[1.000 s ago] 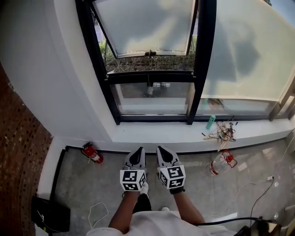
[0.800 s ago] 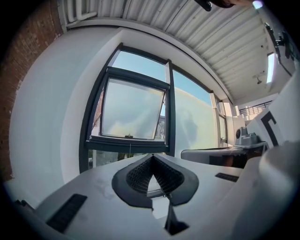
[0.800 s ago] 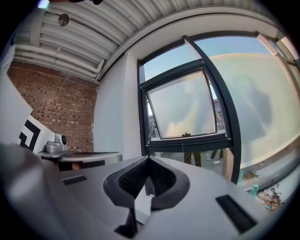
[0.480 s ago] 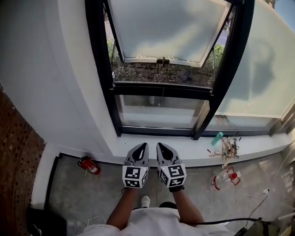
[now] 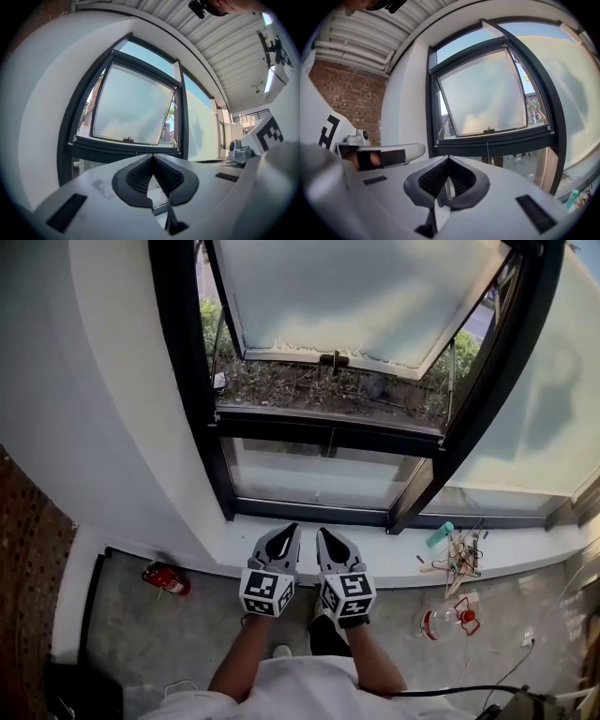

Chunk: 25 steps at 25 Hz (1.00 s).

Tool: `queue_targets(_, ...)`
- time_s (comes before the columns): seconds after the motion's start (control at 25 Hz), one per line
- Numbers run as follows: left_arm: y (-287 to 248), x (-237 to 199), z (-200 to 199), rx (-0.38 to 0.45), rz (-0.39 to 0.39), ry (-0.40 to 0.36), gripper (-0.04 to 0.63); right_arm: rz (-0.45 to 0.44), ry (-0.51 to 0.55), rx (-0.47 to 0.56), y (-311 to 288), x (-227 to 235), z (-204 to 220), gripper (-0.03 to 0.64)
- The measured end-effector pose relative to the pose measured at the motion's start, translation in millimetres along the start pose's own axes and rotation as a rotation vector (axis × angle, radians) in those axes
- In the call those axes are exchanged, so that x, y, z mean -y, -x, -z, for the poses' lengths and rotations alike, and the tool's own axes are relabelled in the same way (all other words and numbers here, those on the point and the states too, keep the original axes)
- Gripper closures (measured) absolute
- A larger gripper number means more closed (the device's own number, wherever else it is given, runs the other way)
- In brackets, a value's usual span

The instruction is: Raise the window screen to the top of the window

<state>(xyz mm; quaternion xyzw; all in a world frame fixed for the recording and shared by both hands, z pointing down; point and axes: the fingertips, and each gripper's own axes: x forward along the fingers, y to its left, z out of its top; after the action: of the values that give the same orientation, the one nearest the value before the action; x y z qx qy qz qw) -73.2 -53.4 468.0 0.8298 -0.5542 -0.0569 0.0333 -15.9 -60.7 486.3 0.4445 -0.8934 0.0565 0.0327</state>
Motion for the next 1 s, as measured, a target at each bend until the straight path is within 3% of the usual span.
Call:
queue_targets(0.44,-181.4,-43.4,-33.2,0.01,-0.078,-0.085,0.595,-0.019,-0.027,0.109,-121.3,156.5,-71.6,0.62)
queue_targets(0.68,-231.7,-61.4,-12.4,-0.073,-0.102,-0.131,0.595,-0.02,-0.103,0.037,-161.4,202.7,-39.9,0.62)
queue_targets(0.8,-247.4,-78.0,-3.8,-0.107,-0.098,-0.147,0.595,-0.031,-0.09,0.003,-182.5,207.8,-27.5,0.62)
queue_targets(0.92,-264.8,-88.0,-0.9,-0.117,-0.065,-0.146,0.595,-0.019,-0.086,-0.017,-198.1,216.9,-18.1,0.62)
queue_targets(1.0,-277.5,-92.7,6.1,-0.166,-0.031,-0.184,0.595,-0.005,-0.103,-0.035,-205.7,224.6,-9.0,0.62)
